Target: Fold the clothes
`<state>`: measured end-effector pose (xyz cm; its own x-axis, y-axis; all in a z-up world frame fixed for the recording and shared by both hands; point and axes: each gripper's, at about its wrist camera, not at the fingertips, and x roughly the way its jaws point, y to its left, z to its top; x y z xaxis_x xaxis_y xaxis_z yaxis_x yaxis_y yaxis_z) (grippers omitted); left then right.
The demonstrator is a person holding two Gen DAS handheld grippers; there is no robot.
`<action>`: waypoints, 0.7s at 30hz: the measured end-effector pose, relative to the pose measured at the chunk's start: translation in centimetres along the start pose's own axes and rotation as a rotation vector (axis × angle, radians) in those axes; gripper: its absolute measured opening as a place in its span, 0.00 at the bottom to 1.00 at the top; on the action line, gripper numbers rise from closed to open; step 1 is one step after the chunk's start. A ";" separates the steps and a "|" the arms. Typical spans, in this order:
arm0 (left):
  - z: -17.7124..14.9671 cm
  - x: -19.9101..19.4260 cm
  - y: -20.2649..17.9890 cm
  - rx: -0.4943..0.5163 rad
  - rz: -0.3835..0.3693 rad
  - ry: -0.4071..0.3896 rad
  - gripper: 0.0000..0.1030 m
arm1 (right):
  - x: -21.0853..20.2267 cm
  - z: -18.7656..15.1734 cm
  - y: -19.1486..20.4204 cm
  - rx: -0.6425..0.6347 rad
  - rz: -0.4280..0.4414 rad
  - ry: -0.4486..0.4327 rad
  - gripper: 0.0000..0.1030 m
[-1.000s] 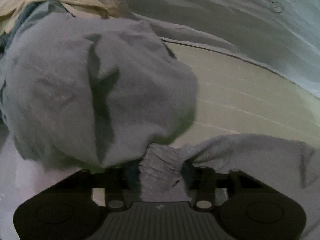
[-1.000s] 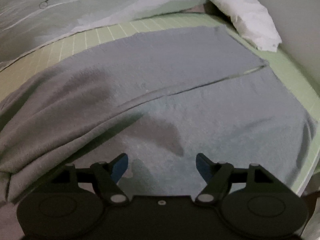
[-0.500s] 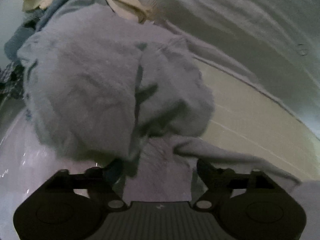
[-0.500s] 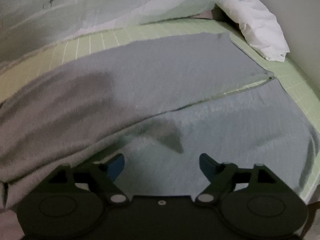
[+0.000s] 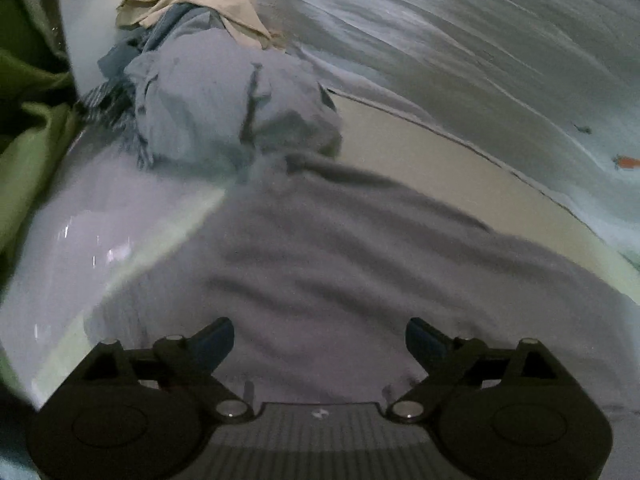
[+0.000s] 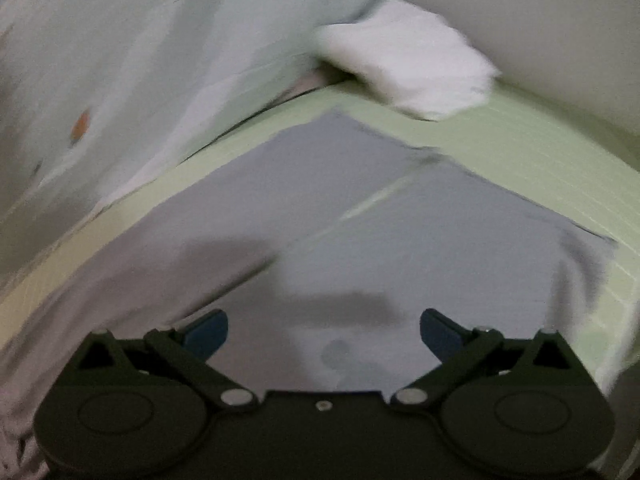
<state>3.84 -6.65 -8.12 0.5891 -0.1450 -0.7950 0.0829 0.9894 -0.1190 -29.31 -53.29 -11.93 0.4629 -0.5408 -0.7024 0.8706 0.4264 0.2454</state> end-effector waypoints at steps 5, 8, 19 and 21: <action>-4.9 -2.2 -3.4 -0.045 -0.006 0.018 0.90 | -0.1 1.4 -9.2 0.168 -0.015 0.022 1.00; -7.4 -3.2 -5.5 -0.063 -0.007 0.026 0.90 | 0.5 2.1 -13.3 0.219 -0.004 0.066 1.00; -11.9 -6.3 -9.5 -0.018 -0.001 0.049 0.90 | 2.3 2.4 -19.8 0.456 0.195 0.235 1.00; -12.0 -6.4 -9.2 -0.029 0.002 0.057 0.90 | 2.7 2.0 -20.2 0.541 0.261 0.278 1.00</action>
<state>-10.31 -14.89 -9.06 0.5426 -0.1443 -0.8275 0.0578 0.9892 -0.1346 -45.32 -64.81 -17.43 0.6725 -0.2312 -0.7031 0.7304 0.0542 0.6809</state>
